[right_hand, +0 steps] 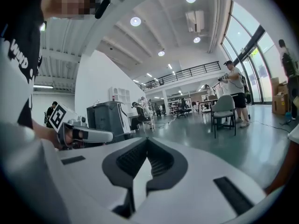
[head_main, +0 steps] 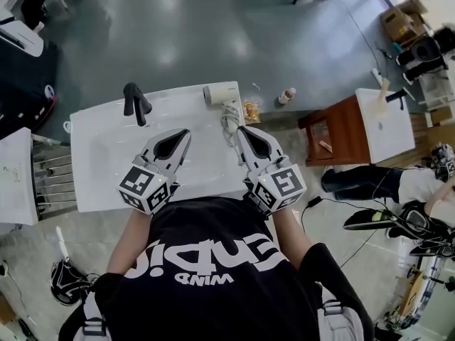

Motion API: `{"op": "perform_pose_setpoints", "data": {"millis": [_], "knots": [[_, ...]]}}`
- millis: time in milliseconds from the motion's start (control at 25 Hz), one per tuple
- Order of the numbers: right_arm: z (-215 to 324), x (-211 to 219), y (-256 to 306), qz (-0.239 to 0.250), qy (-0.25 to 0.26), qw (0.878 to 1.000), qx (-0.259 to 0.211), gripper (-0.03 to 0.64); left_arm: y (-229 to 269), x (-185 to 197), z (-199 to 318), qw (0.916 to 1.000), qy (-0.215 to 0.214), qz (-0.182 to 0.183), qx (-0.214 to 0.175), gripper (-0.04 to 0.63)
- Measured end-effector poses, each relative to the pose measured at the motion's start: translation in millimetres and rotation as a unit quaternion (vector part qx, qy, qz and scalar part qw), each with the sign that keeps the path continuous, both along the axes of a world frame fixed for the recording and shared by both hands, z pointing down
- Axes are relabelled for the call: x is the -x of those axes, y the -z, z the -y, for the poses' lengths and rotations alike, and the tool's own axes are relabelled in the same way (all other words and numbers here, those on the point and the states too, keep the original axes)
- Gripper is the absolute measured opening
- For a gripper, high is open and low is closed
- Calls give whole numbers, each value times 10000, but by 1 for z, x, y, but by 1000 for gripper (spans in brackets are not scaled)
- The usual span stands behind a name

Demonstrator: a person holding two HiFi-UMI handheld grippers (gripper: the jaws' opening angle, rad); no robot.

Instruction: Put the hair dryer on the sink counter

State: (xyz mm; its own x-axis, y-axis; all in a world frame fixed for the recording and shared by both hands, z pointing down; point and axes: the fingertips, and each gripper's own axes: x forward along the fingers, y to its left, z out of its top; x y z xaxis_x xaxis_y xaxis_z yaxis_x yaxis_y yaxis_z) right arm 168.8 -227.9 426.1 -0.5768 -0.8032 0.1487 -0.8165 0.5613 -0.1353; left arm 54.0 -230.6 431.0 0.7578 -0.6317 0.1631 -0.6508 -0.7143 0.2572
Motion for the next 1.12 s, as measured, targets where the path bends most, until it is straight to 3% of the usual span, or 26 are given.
{"op": "perform_pose_setpoints", "data": {"millis": [400, 1120], "knots": [[-8, 9, 18, 118, 144, 9983, -557, 18, 15, -1, -7, 9990, -165, -126, -396, 20], [-10, 10, 13, 224, 335, 9984, -394, 18, 13, 8, -9, 9991, -80, 51, -425, 20]]}}
